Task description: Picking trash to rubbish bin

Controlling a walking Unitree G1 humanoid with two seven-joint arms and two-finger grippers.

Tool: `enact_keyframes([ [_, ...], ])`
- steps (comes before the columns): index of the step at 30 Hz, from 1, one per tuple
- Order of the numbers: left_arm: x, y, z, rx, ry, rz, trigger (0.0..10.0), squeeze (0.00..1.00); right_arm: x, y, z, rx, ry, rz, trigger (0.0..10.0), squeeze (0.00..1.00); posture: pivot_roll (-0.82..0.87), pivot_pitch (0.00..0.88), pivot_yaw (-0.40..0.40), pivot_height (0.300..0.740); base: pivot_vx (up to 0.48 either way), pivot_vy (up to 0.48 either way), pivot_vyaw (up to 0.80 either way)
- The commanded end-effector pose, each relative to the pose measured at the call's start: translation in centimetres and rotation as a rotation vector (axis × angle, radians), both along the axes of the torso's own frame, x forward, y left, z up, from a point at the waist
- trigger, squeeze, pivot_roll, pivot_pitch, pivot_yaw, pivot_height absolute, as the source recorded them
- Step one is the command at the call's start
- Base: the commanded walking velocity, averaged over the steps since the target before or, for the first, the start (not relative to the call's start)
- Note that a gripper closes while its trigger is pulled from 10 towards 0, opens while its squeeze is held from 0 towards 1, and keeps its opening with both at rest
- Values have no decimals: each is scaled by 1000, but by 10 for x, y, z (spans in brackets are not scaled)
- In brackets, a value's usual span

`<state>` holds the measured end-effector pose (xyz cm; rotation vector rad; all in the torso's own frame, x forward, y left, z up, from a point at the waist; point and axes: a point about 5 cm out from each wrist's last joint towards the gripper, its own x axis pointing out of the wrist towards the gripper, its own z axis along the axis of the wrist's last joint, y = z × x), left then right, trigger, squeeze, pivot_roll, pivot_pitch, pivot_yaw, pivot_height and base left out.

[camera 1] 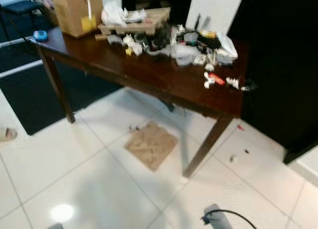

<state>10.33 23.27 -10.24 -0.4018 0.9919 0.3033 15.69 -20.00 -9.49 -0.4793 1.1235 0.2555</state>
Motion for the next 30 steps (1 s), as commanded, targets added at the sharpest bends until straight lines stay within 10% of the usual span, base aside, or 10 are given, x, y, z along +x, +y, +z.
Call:
enact_keyframes([
  [1,-10,-10,-5,-34,39,-13,10000,0,0,-1,0,-8,6,31,10000,0,206,110,-102,740,-292,0,0],
  [30,-9,-10,-5,-26,27,-19,10000,0,-27,-14,-8,-113,150,99,10000,0,193,123,-94,740,-40,0,-679],
])
